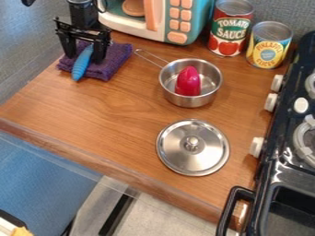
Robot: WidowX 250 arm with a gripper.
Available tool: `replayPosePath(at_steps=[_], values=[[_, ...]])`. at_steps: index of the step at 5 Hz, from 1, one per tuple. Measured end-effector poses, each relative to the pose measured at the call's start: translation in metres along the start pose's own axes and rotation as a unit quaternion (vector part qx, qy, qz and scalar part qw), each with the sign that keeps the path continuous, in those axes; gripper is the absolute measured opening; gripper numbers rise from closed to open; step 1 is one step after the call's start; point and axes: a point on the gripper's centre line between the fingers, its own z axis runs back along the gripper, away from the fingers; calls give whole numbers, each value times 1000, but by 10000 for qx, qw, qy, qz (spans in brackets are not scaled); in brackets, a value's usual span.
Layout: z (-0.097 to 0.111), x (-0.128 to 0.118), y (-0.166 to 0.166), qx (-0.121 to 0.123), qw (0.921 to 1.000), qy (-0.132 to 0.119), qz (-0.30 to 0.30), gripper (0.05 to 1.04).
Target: Moved the blue spoon from the purple sponge and placed it on the middle of the table
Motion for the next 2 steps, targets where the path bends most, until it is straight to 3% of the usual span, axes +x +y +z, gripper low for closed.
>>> replayPosePath(at_steps=[2], values=[[2,-1,-3,-56,9999,-120,-20,392]])
